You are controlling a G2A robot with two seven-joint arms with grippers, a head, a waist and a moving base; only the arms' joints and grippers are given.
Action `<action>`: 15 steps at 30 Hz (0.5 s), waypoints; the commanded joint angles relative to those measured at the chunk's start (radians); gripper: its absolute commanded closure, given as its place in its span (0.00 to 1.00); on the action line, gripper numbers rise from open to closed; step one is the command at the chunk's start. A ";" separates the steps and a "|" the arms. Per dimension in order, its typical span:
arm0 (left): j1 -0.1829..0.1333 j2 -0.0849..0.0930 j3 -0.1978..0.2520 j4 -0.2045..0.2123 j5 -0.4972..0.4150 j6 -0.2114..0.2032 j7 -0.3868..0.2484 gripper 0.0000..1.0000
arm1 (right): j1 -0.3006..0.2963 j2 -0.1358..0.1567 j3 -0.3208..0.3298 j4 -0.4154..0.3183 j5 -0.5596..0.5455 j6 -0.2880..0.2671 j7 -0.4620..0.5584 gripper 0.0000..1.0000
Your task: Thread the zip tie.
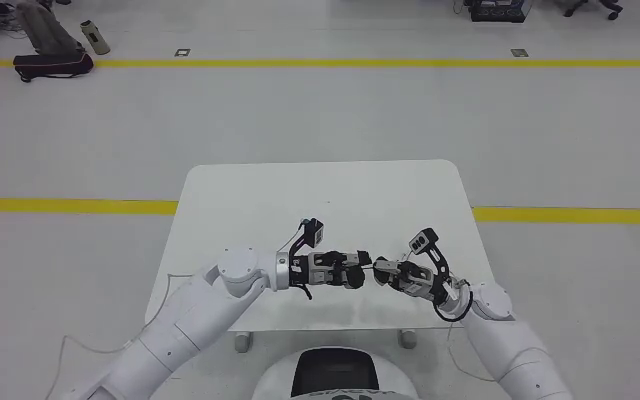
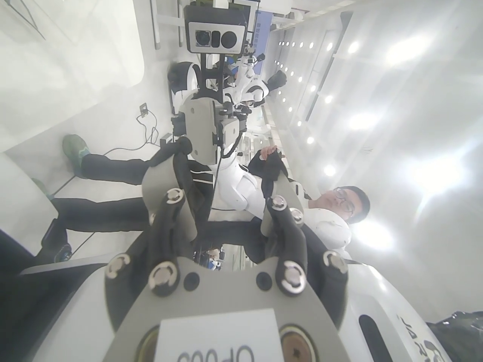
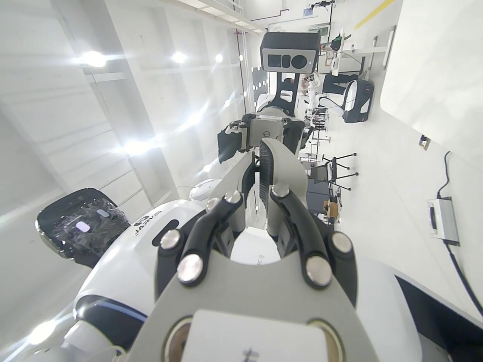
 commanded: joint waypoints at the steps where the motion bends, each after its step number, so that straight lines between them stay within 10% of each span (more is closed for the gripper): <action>1: -0.001 0.000 0.001 0.000 0.000 0.000 0.000 0.62 | 0.001 0.000 -0.001 0.002 0.004 -0.001 0.002 1.00; 15: -0.002 -0.003 0.009 0.006 -0.003 -0.003 0.002 0.67 | -0.018 0.005 0.004 -0.040 -0.053 -0.008 -0.046 1.00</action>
